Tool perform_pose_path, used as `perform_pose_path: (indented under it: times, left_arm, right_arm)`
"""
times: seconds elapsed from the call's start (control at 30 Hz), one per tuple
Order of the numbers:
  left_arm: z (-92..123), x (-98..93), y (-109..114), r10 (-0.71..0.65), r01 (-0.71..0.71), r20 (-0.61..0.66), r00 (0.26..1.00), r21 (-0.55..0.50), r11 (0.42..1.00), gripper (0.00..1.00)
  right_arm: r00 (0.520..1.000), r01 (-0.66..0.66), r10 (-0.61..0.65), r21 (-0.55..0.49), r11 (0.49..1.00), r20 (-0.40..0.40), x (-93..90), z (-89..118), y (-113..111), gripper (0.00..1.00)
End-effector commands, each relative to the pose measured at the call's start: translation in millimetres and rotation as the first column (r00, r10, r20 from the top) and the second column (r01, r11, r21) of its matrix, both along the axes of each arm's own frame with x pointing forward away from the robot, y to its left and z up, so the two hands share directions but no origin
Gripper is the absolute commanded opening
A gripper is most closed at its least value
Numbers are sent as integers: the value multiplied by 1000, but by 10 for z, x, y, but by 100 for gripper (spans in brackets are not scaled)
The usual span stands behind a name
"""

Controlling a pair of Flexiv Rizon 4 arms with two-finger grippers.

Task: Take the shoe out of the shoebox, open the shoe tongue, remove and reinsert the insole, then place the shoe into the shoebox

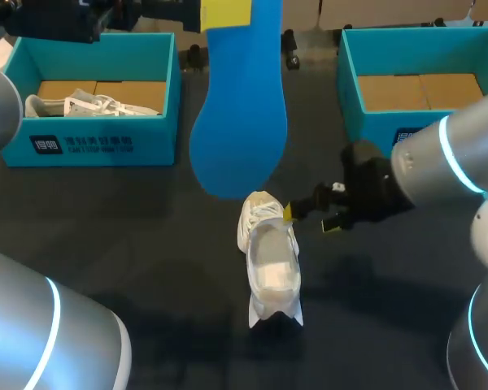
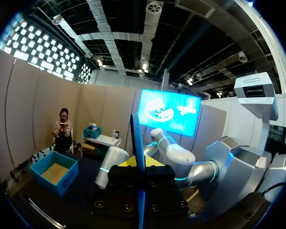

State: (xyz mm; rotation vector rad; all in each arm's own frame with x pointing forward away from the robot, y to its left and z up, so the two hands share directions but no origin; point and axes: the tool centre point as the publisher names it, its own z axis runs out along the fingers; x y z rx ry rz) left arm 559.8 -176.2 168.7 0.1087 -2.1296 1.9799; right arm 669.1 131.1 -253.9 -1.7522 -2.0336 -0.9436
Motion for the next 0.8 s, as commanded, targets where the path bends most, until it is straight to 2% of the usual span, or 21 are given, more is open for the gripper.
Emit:
perform_pose_path:
  times: [0.03,0.07,0.1,0.53,0.67,0.8]
  left_arm:
    - [10,10,-15,-1,1,0,1000,3,1000,0]
    - [10,10,-15,-1,1,0,1000,3,1000,0]
    - [10,10,-15,-1,1,0,1000,3,1000,0]
    - [10,10,-15,-1,1,0,1000,3,1000,0]
    - [10,10,-15,-1,1,0,1000,3,1000,0]
    - [10,10,-15,-1,1,0,1000,3,1000,0]
  right_arm:
    - [997,-74,66,206,976,47,-33,226,-228,100]
    - [994,-102,90,272,957,55,-13,265,-237,100]
    - [992,-122,112,291,949,53,13,295,-235,100]
    - [992,-122,112,291,949,53,13,295,-235,100]
    - [993,-122,115,344,931,42,147,391,-180,100]
    - [995,-101,100,392,914,24,181,521,-149,100]
